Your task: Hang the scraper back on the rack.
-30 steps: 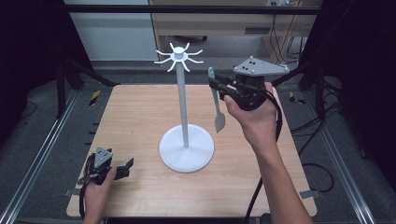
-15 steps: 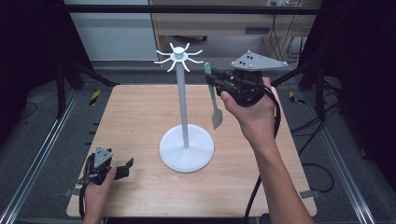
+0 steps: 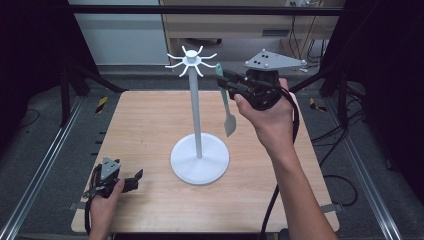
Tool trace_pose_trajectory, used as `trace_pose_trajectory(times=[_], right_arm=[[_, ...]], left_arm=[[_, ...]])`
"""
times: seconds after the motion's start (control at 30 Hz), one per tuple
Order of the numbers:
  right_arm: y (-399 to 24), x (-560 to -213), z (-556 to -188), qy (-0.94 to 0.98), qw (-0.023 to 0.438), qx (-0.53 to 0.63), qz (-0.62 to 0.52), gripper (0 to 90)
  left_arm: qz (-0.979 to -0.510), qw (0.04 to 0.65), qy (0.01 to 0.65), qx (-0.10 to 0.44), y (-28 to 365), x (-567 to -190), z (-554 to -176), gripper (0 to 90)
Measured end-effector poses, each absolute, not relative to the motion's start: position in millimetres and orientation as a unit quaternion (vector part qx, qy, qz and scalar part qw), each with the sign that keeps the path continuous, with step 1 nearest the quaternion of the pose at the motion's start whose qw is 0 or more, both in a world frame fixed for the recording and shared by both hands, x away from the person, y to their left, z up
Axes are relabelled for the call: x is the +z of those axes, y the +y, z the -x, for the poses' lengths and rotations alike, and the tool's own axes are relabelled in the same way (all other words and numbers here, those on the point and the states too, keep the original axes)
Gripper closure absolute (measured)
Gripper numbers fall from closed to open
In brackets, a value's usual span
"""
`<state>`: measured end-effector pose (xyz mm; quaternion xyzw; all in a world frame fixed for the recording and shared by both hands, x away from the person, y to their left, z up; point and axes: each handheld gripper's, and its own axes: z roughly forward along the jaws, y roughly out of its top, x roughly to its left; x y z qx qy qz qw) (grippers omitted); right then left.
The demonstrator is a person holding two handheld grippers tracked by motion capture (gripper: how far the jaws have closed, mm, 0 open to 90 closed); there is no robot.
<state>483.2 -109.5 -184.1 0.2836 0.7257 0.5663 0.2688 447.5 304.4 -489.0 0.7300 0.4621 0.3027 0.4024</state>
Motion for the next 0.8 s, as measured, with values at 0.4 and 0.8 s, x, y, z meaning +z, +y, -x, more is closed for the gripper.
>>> trace_pose_trajectory(times=[0.4, 0.8], right_arm=[[-107.5, -183.6, -489.4, 0.731, 0.25, 0.57, -0.278, 74.5], [-99.6, -185.5, -493.0, 0.738, 0.247, 0.566, -0.272, 74.3]], left_arm=[[-0.732, 0.401, 0.461, 0.301, 303.6, -489.4, -447.8, 4.5], [-0.733, 0.402, 0.46, 0.3, 303.5, -489.5, -448.1, 4.5]])
